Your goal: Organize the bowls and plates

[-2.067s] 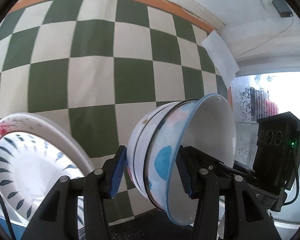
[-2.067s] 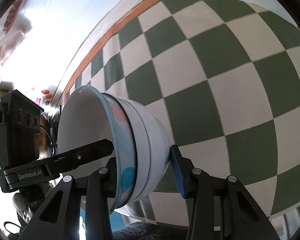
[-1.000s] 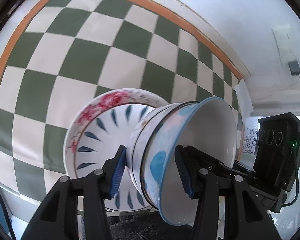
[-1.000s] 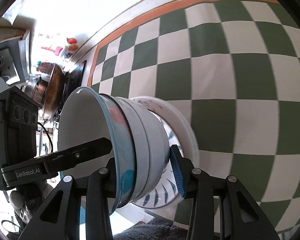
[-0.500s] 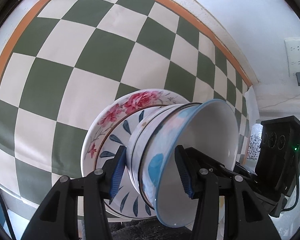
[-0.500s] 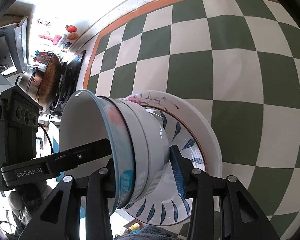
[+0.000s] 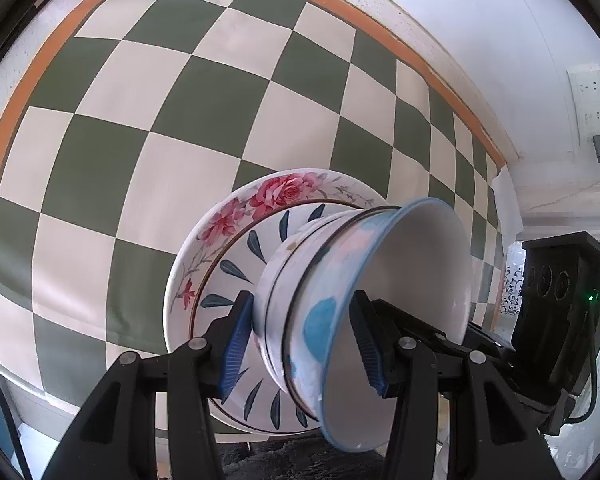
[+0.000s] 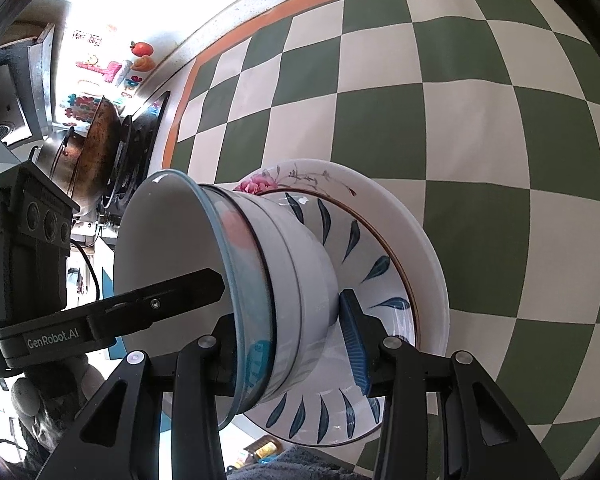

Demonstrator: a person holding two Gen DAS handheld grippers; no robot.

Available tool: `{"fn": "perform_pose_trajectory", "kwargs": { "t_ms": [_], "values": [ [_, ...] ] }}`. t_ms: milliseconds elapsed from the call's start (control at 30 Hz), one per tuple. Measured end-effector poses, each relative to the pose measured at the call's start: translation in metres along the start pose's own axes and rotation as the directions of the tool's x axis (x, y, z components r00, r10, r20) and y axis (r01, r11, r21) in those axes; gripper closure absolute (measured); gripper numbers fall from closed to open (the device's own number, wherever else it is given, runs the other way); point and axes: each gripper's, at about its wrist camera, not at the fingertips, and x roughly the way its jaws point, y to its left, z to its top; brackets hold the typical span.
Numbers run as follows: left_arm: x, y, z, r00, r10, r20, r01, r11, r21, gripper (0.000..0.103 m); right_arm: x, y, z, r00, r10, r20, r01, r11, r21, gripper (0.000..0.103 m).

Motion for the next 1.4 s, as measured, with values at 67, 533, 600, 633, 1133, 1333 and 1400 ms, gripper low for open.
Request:
{"fn": "perform_pose_trajectory", "kwargs": {
  "t_ms": [67, 533, 600, 633, 1133, 1333, 1400],
  "values": [
    [0.000, 0.000, -0.001, 1.000, 0.010, 0.001, -0.010, 1.000, 0.005, 0.058, -0.001, 0.001, -0.001, 1.000, -0.010, 0.007, 0.010, 1.000, -0.010, 0.060],
    [0.002, -0.006, -0.004, 0.998, 0.062, -0.016, -0.061, 0.997, 0.041, 0.058, -0.005, 0.003, 0.003, 0.999, -0.027, 0.019, 0.027, 1.000, -0.009, 0.061],
    [0.001, -0.005, -0.005, 0.998, 0.062, -0.014, -0.061, 0.997, 0.042, 0.058, -0.007, 0.004, 0.002, 0.999, -0.046, 0.024, 0.046, 0.999, -0.010, 0.061],
    [0.000, -0.005, -0.006, 0.998, 0.062, -0.011, -0.061, 0.997, 0.041, 0.058, -0.008, 0.004, 0.001, 0.998, -0.055, 0.027, 0.055, 0.998, -0.007, 0.061],
    [-0.079, -0.019, -0.044, 0.951, 0.231, 0.207, -0.266, 0.950, 0.163, 0.055, -0.067, 0.034, -0.038, 0.961, -0.204, 0.189, 0.196, 0.979, 0.062, 0.058],
    [-0.122, -0.032, -0.074, 0.907, 0.260, 0.330, -0.338, 0.918, 0.207, 0.017, -0.108, 0.082, -0.078, 0.910, -0.297, 0.290, 0.308, 0.951, 0.010, 0.037],
    [-0.133, -0.036, -0.084, 0.897, 0.253, 0.364, -0.345, 0.913, 0.217, 0.009, -0.124, 0.099, -0.093, 0.888, -0.319, 0.332, 0.340, 0.940, -0.004, 0.021]
  ]
}}
